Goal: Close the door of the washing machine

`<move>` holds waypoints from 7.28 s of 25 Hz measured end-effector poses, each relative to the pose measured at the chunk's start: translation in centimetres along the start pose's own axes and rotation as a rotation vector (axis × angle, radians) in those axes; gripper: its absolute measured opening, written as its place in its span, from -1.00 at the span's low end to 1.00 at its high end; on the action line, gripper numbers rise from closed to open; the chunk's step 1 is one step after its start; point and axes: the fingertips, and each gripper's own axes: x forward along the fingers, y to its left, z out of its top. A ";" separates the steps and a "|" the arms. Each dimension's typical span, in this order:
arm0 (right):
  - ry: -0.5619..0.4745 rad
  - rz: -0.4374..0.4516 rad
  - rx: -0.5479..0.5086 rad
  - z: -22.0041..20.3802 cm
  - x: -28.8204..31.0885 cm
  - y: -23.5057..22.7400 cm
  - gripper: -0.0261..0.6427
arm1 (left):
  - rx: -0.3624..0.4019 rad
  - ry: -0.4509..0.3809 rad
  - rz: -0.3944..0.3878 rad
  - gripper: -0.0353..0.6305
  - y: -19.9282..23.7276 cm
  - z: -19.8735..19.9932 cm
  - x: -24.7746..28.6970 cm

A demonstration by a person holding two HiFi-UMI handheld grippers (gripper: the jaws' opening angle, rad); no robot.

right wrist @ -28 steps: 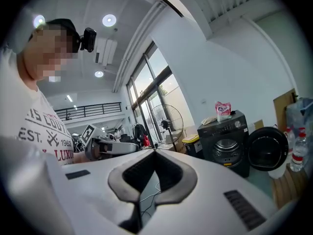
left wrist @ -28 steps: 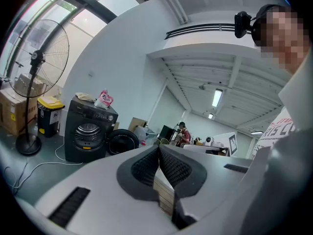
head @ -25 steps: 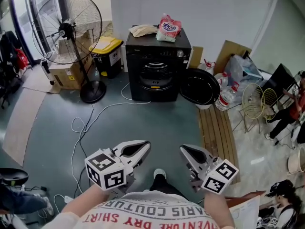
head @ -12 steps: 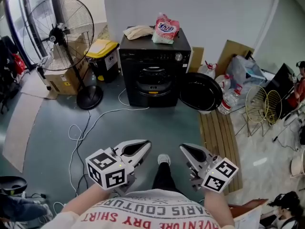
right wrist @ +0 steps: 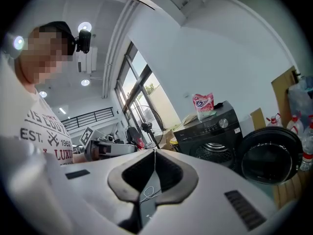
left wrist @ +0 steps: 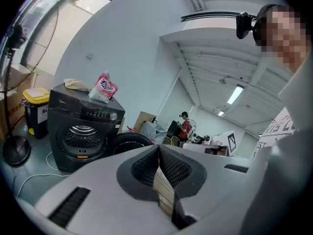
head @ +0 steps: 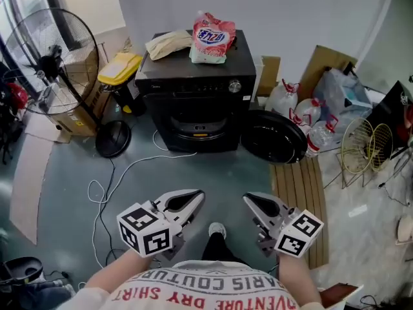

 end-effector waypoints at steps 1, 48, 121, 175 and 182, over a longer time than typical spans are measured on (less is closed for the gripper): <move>0.005 -0.001 0.009 0.6 0.5 -1.8 -0.85 | -0.001 0.005 -0.005 -0.81 0.8 0.8 1.8; 0.891 -0.610 -0.392 -0.7 -2.7 -54.6 -0.31 | -0.047 0.378 -0.078 -0.81 21.8 6.8 28.1; 0.657 -0.513 0.341 -16.9 10.9 -31.1 -0.45 | -0.227 0.133 0.281 -0.81 21.1 -0.4 3.8; 0.480 -0.436 0.519 -15.3 43.7 -27.9 -0.41 | -0.293 0.086 0.460 -0.81 44.0 3.4 -15.5; 0.554 -0.422 0.372 -14.6 45.5 -29.3 -0.48 | -0.313 0.082 0.476 -0.81 45.9 4.9 -13.9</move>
